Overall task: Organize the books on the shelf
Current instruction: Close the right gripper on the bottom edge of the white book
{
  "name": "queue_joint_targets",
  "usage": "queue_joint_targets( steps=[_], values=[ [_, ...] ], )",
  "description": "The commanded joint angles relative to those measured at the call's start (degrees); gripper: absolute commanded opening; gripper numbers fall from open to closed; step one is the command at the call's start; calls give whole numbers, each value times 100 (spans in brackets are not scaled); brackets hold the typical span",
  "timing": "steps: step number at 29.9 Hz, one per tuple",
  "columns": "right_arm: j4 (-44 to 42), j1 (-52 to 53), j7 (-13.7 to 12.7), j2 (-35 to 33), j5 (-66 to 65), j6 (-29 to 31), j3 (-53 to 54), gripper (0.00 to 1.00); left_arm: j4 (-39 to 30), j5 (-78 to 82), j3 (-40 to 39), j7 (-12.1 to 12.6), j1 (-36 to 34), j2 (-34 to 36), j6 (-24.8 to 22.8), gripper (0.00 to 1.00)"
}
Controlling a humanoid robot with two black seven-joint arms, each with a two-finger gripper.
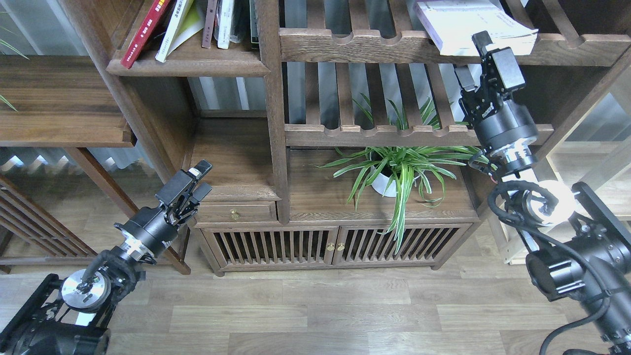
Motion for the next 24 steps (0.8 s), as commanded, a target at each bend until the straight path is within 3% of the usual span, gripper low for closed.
queue_joint_targets(
  steps=[1,17,24],
  values=[
    [-54,40,0,-8,0,-85,41,99,-8,-12,-12,0,6,32,0,99],
    [-186,401,9,44,62,-638,155,95,-8,-47,-21,0,6,112,0,99],
    [-230,401,17,71,316,-762,331,81,1,-38,-12,0,6,112,0,99]
  ],
)
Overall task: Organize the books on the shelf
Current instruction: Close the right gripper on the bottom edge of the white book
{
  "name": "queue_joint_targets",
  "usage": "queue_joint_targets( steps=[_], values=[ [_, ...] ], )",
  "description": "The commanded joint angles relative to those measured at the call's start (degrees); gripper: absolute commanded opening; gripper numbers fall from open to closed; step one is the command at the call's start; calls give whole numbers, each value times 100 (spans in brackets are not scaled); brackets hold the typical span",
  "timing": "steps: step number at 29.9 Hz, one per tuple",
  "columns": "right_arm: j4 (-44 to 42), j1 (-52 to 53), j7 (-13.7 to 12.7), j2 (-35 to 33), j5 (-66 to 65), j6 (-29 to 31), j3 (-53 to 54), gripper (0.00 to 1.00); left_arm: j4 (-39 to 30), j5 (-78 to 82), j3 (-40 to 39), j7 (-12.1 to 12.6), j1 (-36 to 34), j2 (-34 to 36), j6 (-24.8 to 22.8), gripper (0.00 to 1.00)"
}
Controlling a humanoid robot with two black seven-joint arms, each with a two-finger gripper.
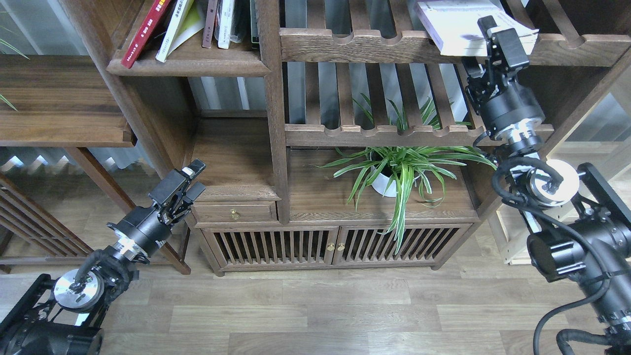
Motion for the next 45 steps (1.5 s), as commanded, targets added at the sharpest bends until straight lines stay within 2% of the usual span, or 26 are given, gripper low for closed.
queue_joint_targets(
  steps=[1,4,18,24,27,31,33,36,45],
  values=[
    [-12,0,6,2,198,-21,63,79,9,0,9,0,-2,1,0,99],
    [-20,-9,6,11,207,-21,64,75,9,9,9,0,-2,1,0,99],
    [-29,96,6,90,215,-345,-7,73,26,9,18,0,-20,1,0,99],
    [-29,237,-2,134,215,-478,55,67,26,18,44,0,-2,1,0,99],
    [-20,228,6,134,224,-460,90,56,26,18,44,0,-2,1,0,99],
    [-20,176,33,204,347,-372,221,20,26,18,44,0,-11,1,0,99],
    [-20,167,41,257,365,-355,274,10,26,18,44,0,-2,1,0,99],
    [-3,167,50,275,365,-355,266,5,26,18,44,0,15,1,0,99],
    [6,132,85,222,303,-355,239,7,26,18,35,0,33,1,0,99]
  ],
)
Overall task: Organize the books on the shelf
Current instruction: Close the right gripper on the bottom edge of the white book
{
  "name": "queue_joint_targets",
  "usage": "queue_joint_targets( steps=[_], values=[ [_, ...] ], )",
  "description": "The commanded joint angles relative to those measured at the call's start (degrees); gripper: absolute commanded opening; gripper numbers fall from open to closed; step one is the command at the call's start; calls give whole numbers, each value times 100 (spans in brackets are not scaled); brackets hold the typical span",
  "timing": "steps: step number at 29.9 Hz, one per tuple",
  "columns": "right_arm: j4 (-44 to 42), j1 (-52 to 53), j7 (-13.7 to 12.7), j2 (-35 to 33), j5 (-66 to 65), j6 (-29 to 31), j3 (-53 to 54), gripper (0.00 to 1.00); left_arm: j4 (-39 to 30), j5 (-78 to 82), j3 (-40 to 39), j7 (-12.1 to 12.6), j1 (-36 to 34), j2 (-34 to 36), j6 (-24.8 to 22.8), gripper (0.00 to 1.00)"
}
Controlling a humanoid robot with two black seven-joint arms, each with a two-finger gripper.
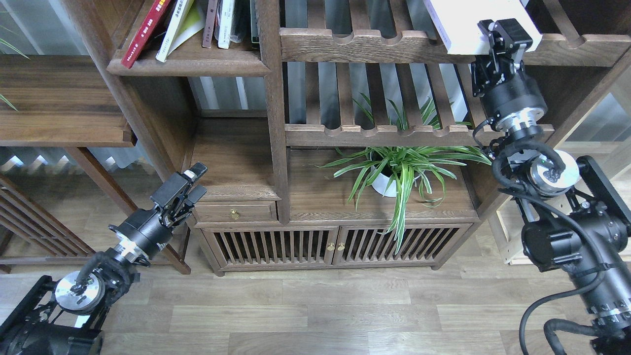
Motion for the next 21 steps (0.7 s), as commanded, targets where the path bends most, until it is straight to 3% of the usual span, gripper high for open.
queue_joint_targets(
  steps=[1,5,13,21],
  values=[
    [6,-42,22,-10,-46,15,-5,8,0,0,-15,0,1,0,0,99],
    [6,-68,57,-2,-108,41,3,11,0,-9,-24,0,10,0,0,99],
    [-11,-252,83,16,-169,357,-58,6,-9,-17,-15,0,-8,0,0,99],
    [50,-780,83,-2,-301,1104,-190,4,-53,-52,-24,0,-34,-9,0,99]
  ],
)
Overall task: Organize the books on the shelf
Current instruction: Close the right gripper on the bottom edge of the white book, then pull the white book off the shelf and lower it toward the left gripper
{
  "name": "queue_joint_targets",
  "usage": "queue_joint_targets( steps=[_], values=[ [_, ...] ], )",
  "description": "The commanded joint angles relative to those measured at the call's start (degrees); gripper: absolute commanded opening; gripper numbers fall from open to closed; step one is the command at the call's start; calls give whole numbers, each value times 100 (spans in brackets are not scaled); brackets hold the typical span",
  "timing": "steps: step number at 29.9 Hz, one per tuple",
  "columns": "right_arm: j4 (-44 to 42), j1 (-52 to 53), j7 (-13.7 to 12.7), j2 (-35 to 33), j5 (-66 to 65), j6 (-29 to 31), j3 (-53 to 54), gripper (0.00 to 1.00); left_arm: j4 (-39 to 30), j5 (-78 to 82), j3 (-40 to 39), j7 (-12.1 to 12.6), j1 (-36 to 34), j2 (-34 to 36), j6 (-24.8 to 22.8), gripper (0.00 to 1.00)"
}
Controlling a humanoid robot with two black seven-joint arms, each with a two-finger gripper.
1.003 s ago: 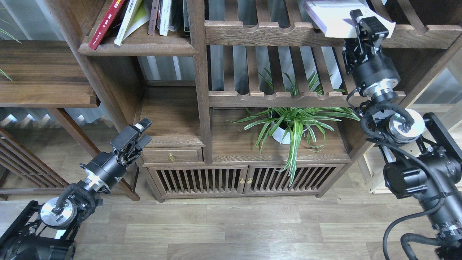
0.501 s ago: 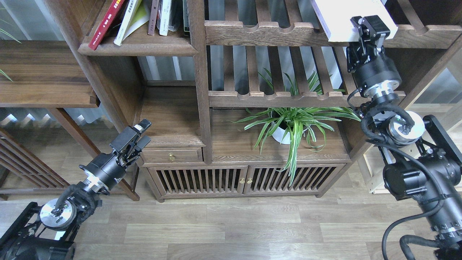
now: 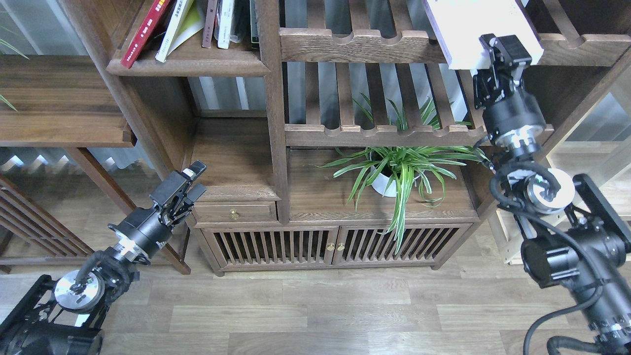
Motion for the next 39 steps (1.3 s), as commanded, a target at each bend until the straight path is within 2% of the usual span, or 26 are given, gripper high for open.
queue_joint_targets(
  steps=[1,15,28,39],
  values=[
    [46,-251,-6,-13,-65,347,-75,3,7,-7,-9,0,-25,-1,0,99],
    [55,-1464,-15,-31,-205,1672,-329,3,25,1,52,0,-8,-45,0,99],
    [90,-2220,-6,-31,-592,1672,-971,3,-195,-455,527,0,282,-53,0,99],
    [90,-2229,-6,136,-662,1672,-1674,3,-248,-666,922,0,467,-27,0,99]
  ],
)
